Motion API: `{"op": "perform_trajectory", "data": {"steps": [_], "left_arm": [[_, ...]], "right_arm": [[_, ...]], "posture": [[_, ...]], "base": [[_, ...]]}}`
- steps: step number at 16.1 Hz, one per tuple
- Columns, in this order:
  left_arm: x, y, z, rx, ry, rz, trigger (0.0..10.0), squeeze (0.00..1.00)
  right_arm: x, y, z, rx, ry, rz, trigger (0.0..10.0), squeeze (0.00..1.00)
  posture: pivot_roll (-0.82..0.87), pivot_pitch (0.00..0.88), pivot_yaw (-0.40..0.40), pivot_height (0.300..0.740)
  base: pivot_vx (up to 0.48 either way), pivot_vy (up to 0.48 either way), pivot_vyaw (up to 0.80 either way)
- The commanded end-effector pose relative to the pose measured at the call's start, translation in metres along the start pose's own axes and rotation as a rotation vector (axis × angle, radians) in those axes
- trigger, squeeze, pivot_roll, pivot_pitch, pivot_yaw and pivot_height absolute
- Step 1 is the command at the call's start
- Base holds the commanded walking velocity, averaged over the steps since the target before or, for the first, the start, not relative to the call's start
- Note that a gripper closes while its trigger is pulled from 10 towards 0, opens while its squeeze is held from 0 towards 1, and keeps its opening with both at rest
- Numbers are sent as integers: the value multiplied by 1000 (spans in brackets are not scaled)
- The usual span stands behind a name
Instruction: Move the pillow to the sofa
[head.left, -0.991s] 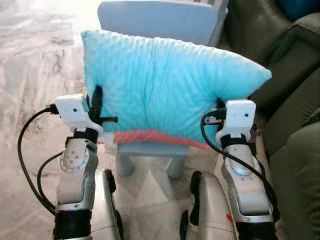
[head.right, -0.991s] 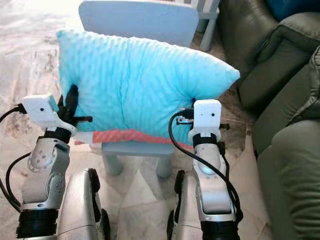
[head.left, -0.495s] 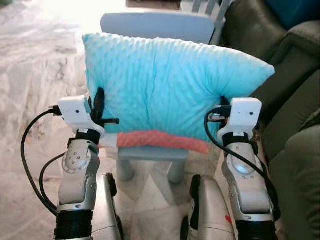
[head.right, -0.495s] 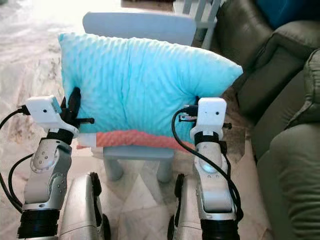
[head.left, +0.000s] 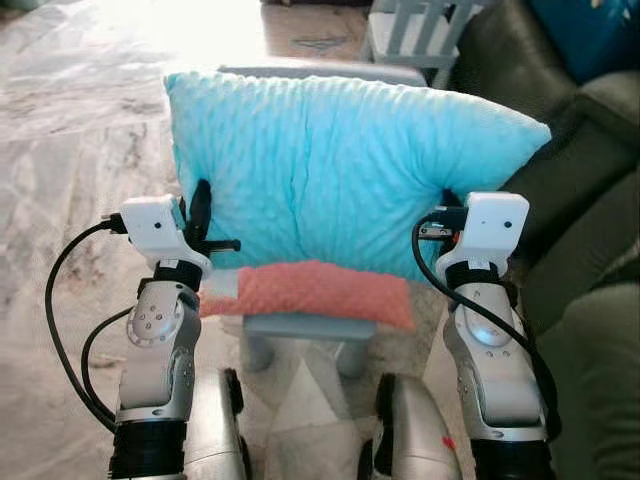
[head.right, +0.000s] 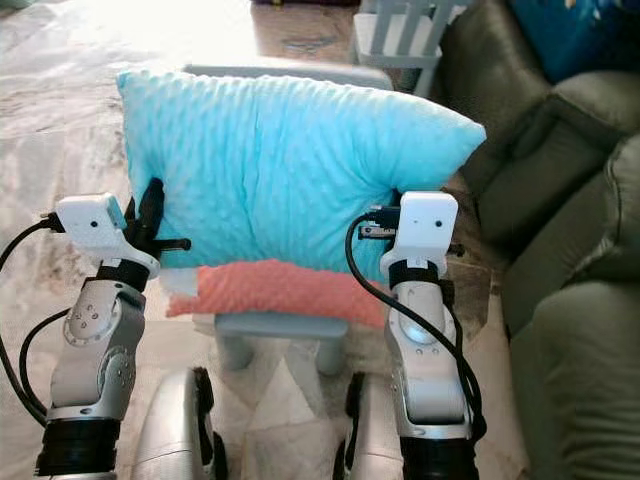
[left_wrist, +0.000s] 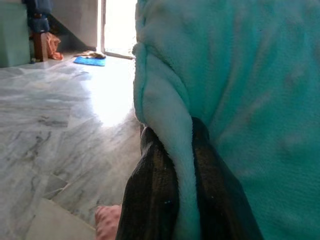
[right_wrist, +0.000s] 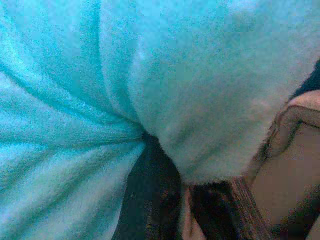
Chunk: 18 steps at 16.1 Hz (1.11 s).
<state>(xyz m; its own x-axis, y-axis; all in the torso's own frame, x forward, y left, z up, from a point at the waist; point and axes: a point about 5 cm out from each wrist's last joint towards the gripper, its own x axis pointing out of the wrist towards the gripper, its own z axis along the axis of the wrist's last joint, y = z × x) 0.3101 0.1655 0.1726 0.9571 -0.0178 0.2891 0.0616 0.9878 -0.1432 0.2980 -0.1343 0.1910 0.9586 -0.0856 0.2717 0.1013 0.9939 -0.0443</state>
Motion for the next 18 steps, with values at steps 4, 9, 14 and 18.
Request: {"op": "perform_trajectory", "data": {"steps": [4, 9, 14, 18], "left_arm": [[-1, 0, 0, 10, -6, -8, 0, 0], [0, -2, -1, 10, -3, -21, 0, 0], [0, -3, -1, 9, 0, -27, 0, 0], [-3, -9, -12, 24, 67, -70, 0, 0]], "right_arm": [[1, -5, 8, 11, -31, -38, 0, 0], [0, -4, 8, 16, -30, -46, 0, 0], [0, -4, 8, 16, -24, -46, 0, 0], [-1, -4, 7, 10, -23, -46, 0, 0]], "posture": [[-19, 135, -23, 728], [-22, 135, -18, 740], [-22, 137, -18, 740], [-23, 137, -17, 740]], "base": [[0, 0, 0], [0, 0, 0], [0, 0, 0], [0, 0, 0]]}}
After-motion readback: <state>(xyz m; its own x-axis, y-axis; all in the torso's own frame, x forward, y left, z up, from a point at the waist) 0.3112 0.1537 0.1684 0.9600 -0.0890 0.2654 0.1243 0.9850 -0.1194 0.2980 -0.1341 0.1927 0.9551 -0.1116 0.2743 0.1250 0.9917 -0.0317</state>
